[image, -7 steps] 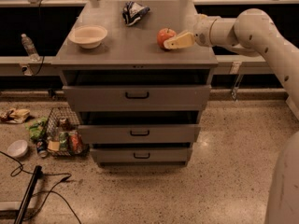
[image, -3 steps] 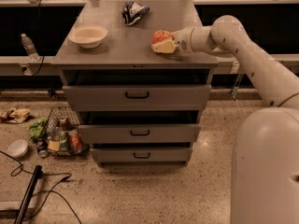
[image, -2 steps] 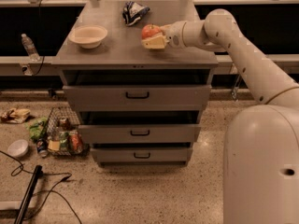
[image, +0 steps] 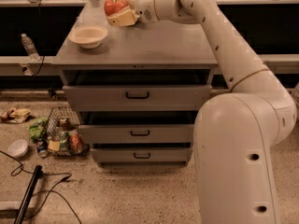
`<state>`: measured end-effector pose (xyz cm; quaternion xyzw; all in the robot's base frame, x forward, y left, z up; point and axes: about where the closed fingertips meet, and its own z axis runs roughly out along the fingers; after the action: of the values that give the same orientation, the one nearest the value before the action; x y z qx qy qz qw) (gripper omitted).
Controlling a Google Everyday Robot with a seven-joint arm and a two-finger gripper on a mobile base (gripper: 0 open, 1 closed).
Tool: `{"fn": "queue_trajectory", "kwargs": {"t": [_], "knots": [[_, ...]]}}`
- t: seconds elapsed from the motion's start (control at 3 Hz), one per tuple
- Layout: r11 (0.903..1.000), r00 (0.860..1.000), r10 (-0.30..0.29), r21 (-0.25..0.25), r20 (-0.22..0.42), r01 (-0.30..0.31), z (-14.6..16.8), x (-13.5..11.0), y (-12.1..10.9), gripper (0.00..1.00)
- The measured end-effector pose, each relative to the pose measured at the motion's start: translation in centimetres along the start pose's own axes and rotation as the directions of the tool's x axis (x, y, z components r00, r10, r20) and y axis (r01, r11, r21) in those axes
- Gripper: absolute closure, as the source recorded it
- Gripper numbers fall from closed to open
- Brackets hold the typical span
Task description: Place apple into paper bowl
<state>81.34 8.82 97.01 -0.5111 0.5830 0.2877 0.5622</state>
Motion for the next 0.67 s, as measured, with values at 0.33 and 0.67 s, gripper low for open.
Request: {"fn": "queue_trajectory", "kwargs": {"t": [0.33, 0.67], "knots": [[1.0, 1.0, 0.0, -0.001, 0.0, 0.0, 0.12, 0.01, 0.05, 1.0], [0.9989, 0.999, 0.036, 0.029, 0.021, -0.036, 0.71, 0.1, -0.7, 1.0]]}}
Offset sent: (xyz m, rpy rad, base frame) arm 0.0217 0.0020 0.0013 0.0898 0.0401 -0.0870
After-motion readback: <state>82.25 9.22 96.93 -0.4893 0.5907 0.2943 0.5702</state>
